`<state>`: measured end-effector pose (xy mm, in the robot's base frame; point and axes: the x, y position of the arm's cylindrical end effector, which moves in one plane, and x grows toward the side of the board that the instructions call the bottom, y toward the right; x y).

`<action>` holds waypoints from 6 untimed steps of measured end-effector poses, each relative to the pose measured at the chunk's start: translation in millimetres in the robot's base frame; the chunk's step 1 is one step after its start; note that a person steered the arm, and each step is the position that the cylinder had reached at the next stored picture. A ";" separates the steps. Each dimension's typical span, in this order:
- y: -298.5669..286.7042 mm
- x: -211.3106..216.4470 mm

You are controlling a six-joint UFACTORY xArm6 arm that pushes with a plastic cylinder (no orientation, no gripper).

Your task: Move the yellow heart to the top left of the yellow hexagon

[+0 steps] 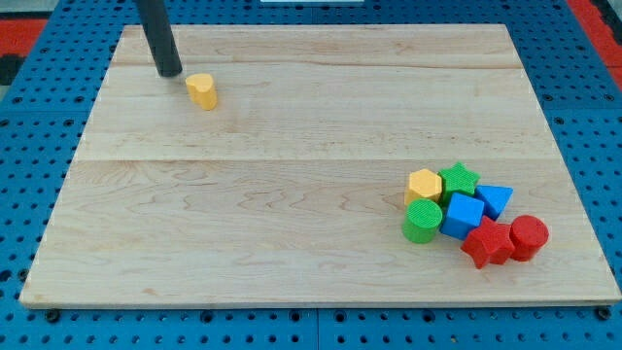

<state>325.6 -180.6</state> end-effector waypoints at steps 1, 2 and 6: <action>75.7 45.0; 54.3 13.6; 153.5 -42.4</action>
<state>283.2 -27.1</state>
